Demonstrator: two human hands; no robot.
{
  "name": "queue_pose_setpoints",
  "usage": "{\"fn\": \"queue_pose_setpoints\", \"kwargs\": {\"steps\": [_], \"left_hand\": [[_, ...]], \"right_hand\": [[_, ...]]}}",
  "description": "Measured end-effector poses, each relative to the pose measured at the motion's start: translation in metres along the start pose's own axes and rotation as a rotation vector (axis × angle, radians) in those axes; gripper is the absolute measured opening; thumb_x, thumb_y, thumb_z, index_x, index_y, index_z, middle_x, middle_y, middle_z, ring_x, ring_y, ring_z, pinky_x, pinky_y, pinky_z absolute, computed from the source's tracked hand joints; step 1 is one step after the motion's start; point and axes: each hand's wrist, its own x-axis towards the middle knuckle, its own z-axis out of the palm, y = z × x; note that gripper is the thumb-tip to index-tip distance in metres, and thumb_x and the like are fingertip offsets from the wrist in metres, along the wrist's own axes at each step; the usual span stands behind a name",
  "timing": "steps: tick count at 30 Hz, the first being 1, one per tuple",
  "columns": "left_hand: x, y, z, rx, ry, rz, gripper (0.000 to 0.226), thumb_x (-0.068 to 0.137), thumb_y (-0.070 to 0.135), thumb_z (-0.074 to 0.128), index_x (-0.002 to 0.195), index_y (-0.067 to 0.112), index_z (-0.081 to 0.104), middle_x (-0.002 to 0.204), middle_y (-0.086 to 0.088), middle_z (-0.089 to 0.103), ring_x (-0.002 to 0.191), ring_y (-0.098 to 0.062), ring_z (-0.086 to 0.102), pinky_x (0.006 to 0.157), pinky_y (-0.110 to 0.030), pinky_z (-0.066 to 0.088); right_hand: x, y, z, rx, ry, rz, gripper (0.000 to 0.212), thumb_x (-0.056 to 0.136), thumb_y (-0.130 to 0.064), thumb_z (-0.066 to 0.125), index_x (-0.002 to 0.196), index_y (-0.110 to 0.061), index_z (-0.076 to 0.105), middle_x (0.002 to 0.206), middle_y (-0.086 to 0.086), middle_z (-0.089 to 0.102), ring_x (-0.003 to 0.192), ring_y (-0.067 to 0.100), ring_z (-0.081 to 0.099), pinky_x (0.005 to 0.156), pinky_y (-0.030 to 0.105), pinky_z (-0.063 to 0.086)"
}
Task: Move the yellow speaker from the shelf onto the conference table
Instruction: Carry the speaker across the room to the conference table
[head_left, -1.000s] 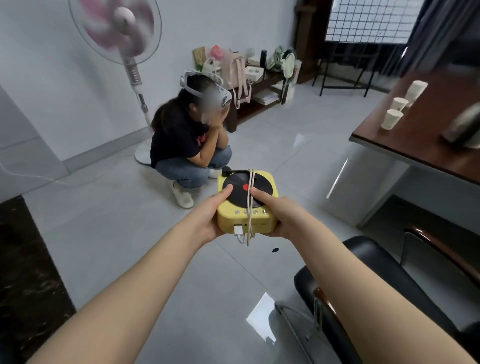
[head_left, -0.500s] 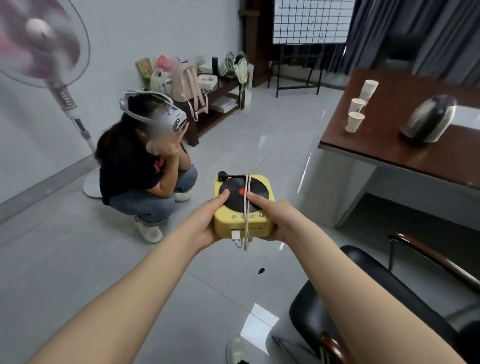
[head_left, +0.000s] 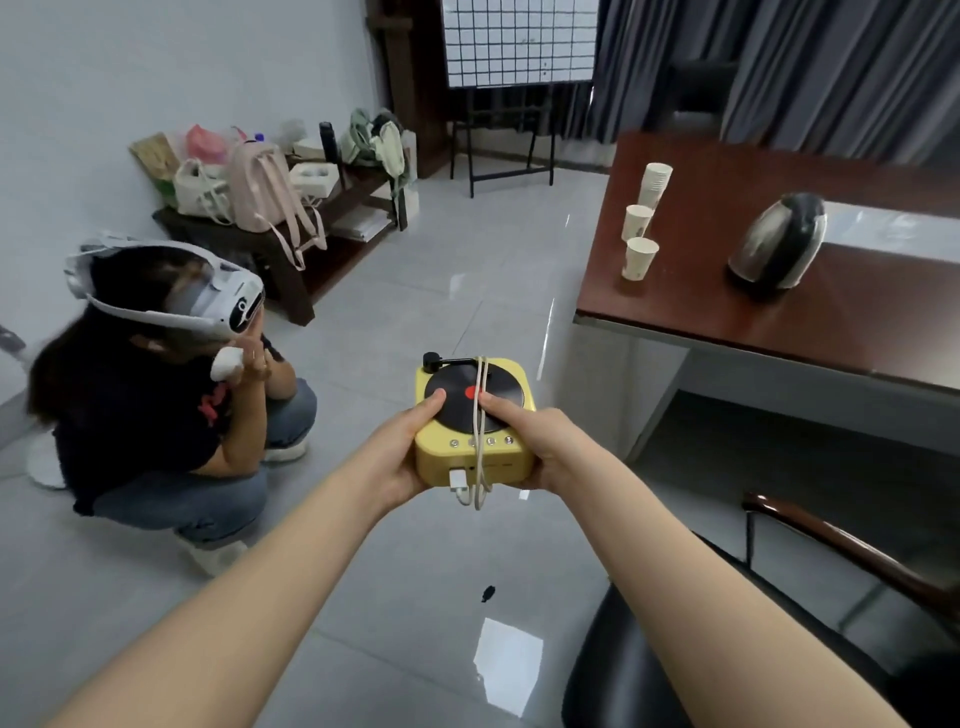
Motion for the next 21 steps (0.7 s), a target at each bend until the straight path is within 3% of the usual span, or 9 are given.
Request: {"fn": "queue_pose_setpoints", "kwargs": {"steps": [10,16,21], "left_hand": [[0.101,0.057,0.015,0.06,-0.117,-0.047,0.025,0.092,0.033,0.055,0.103,0.014,0.065,0.093,-0.009,0.076,0.092,-0.027,0.068,0.082,-0.043,0.054],[0.169,0.108,0.021,0.114,-0.176,-0.073,0.025,0.092,0.034,0.054,0.103,0.014,0.065,0.089,-0.007,0.077,0.088,-0.025,0.069,0.082,-0.041,0.054],[0.223,0.143,0.021,0.148,-0.205,-0.094,0.024,0.09,0.034,0.056,0.102,0.014,0.065,0.083,-0.005,0.077,0.079,-0.023,0.071,0.075,-0.039,0.055]], "right_hand": [[0.076,-0.06,-0.006,0.091,0.103,-0.021,0.074,0.055,-0.045,0.087,0.108,-0.001,0.06,0.1,0.018,0.071,0.089,0.035,0.069,0.081,0.05,0.057],[0.129,-0.11,0.0,0.142,0.156,-0.047,0.069,0.059,-0.043,0.085,0.108,-0.001,0.06,0.096,0.017,0.07,0.083,0.033,0.069,0.067,0.039,0.058],[0.17,-0.143,0.007,0.184,0.192,-0.065,0.068,0.058,-0.041,0.086,0.105,0.001,0.061,0.094,0.018,0.072,0.082,0.034,0.071,0.074,0.046,0.059]]}}
